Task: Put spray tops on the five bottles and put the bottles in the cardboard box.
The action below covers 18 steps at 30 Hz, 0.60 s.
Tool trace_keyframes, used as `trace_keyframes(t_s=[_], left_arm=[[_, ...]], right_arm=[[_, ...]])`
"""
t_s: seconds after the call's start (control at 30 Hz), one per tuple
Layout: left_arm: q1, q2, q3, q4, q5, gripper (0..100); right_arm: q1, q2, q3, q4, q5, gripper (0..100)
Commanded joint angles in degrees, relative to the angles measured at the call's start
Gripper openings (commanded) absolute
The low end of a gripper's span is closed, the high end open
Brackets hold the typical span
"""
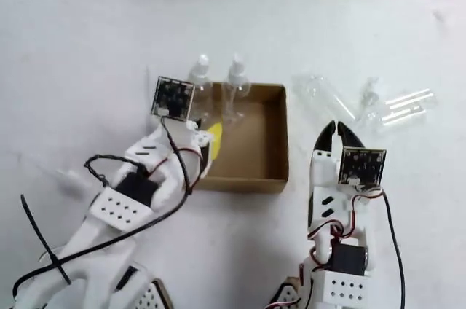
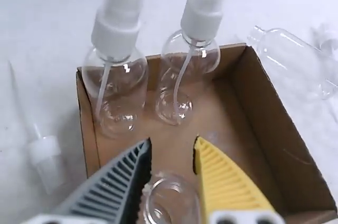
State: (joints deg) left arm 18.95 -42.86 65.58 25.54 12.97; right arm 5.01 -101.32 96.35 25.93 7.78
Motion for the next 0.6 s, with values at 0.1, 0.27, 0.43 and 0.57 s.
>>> trace_keyframes(t_s=[0.1, 0.27, 0.43, 0.57], left_arm=[[0.9, -7.7, -1.9, 1.4, 0.8, 13], [2.0, -17.7, -2.6, 7.6, 0.7, 20], [1.3, -24.7, -9.5, 19.3, -4.1, 20], [-2.8, -29.1, -15.6, 27.9, -9.3, 20]], right_arm=[[-0.1, 0.0, 0.6, 0.0, 0.7, 2.2], [-0.2, 0.0, 0.6, 0.0, 0.7, 2.2], [-0.3, 0.0, 0.6, 0.0, 0.7, 2.2], [-0.3, 0.0, 0.6, 0.1, 0.7, 2.2]])
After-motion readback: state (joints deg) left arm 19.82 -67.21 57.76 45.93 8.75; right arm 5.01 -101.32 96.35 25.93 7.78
